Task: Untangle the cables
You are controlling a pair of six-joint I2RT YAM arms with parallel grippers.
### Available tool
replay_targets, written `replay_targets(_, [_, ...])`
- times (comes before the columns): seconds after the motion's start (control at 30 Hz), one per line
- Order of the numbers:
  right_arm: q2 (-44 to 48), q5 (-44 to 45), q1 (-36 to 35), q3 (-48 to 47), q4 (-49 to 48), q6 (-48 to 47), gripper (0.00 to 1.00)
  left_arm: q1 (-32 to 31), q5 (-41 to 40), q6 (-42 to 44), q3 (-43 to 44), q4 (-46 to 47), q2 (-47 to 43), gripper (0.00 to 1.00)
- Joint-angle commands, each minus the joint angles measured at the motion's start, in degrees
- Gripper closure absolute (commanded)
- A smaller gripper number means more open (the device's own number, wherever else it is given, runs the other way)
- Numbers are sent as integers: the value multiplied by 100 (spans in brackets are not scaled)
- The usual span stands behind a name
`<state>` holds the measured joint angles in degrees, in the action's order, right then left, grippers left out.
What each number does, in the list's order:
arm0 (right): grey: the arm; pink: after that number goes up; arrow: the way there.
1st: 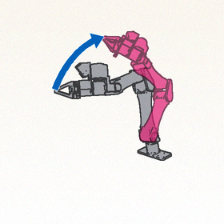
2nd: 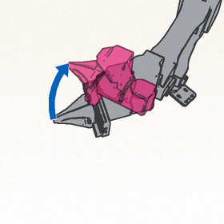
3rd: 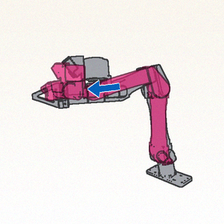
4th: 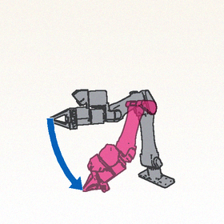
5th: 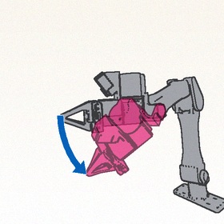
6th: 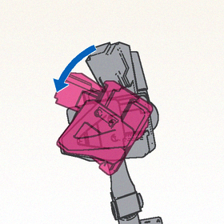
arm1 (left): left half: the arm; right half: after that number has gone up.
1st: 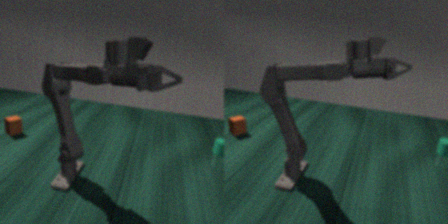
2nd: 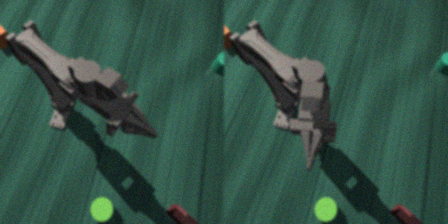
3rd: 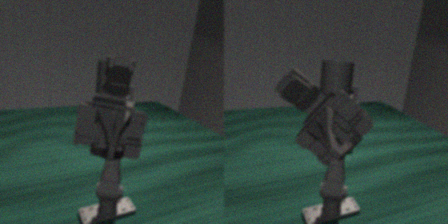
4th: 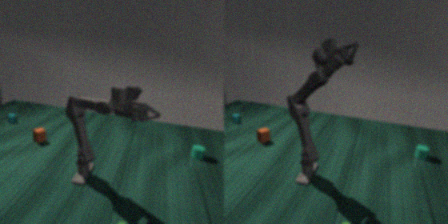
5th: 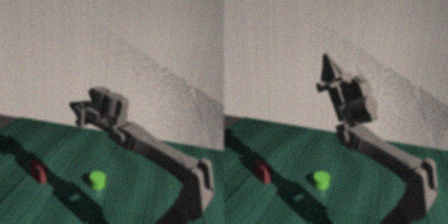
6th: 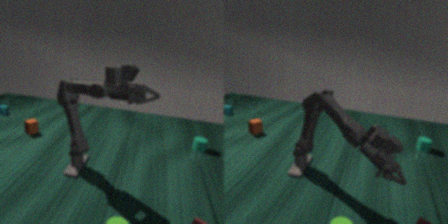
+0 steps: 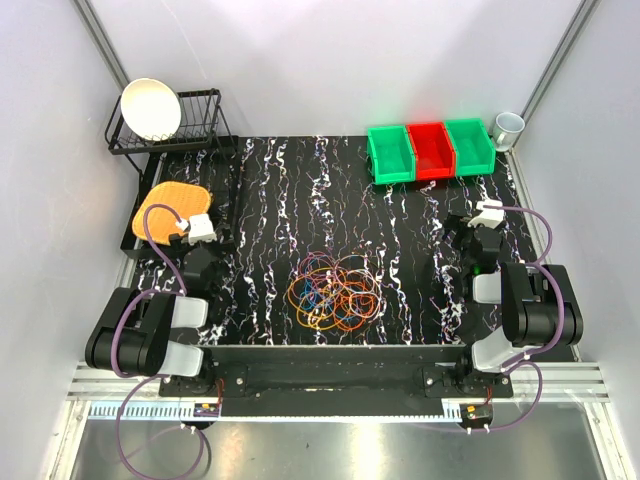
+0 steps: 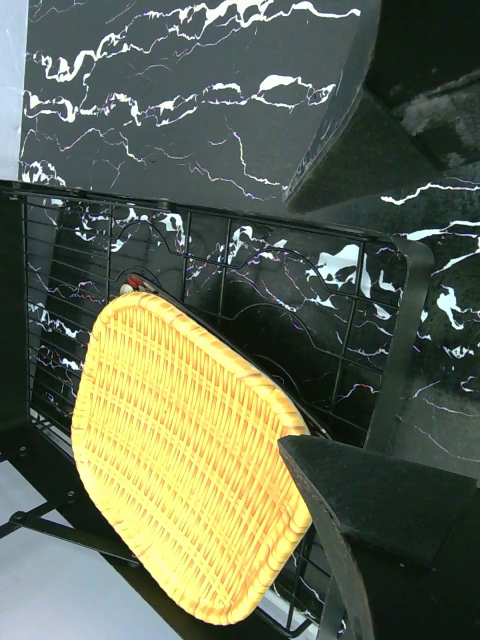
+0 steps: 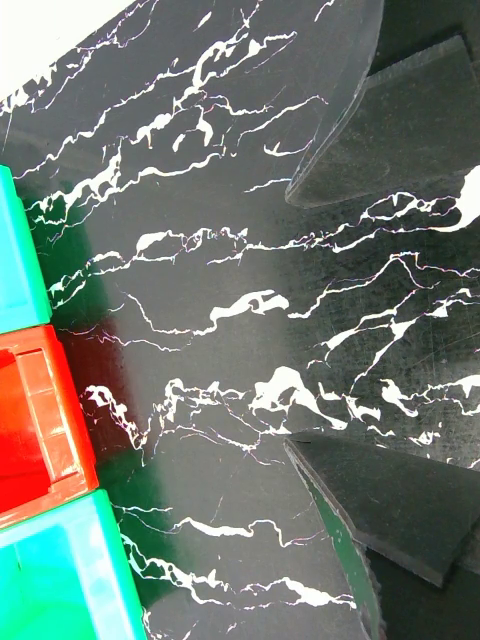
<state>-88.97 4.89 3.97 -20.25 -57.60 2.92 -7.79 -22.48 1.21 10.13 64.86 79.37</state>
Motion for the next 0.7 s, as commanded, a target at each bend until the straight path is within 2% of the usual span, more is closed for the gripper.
replay_targets(0.0, [-15, -31, -1, -137, -286, 16, 0, 41, 68, -51, 86, 457, -18, 1])
replay_targets(0.63, [64, -58, -1, -128, -295, -19, 0, 41, 77, -60, 86, 431, -18, 1])
replay_targets(0.67, [238, -136, -1, -163, 35, -28, 0, 41, 77, -51, 94, 431, -18, 1])
